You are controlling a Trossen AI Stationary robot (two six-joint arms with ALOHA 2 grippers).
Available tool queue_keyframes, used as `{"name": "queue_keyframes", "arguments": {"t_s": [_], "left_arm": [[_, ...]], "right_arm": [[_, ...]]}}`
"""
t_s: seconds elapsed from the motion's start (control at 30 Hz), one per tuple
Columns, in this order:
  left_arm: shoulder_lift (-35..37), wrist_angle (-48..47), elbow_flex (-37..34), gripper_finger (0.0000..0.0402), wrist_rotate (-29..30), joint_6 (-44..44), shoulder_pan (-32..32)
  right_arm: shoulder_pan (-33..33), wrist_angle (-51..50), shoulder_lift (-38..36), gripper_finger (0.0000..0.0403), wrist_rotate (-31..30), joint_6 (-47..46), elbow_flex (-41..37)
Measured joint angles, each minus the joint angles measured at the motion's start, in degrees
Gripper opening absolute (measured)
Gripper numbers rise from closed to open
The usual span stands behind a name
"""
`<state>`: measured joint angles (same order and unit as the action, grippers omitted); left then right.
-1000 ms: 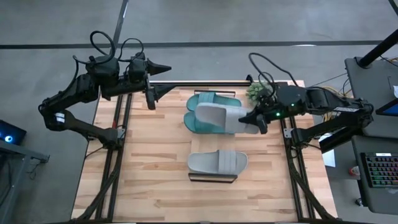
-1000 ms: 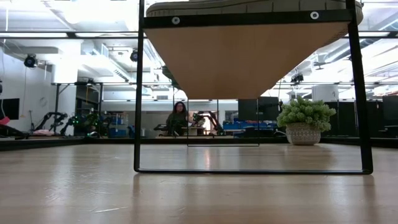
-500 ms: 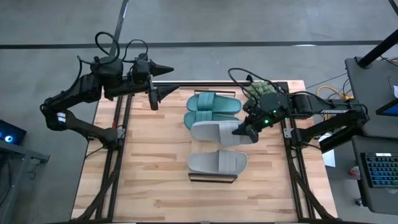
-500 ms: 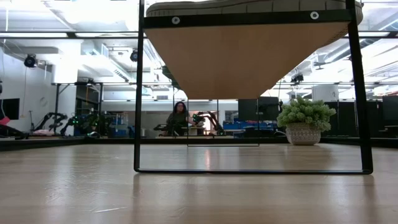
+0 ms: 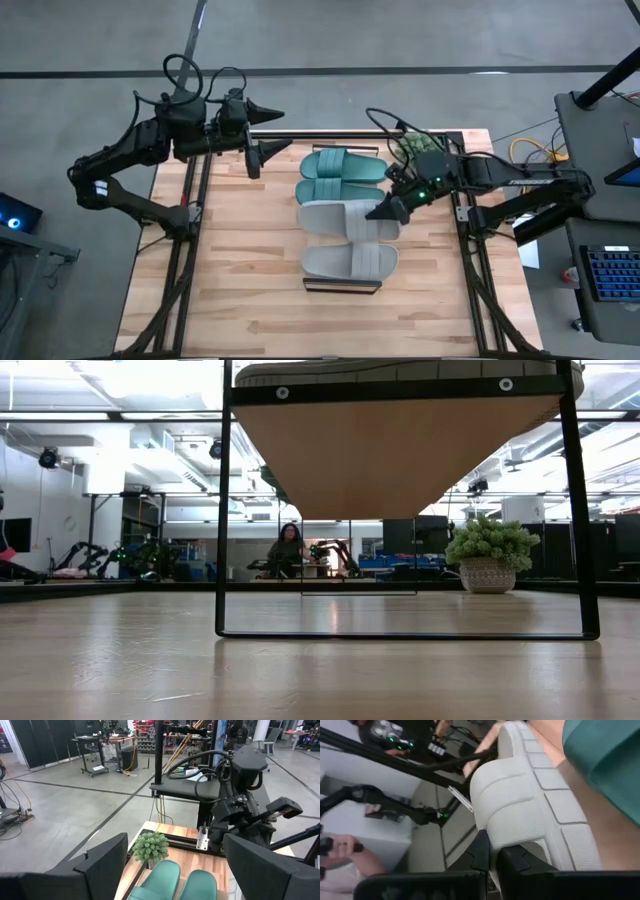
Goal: Pick and place slides into the shelf
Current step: Put the gray slide on the shelf
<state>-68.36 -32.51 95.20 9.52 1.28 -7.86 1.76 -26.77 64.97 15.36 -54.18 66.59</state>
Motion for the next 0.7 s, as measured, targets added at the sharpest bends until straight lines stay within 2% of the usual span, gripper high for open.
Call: {"name": "queue_keyframes", "arguments": {"t_s": [0.37,0.7], "left_arm": [[0.10,0.02,-0.02,0.0311,0.02,0.07,0.04],[0.09,0.08,-0.02,0.0311,0.44,0.01,0.02]], "right_arm": [[-3.15,9.65,-4.51,0.0008,6.15,-5.11,-8.41],[-5.22,13.19,-9.17,0.0008,7.35,-4.11,-14.61]]}}
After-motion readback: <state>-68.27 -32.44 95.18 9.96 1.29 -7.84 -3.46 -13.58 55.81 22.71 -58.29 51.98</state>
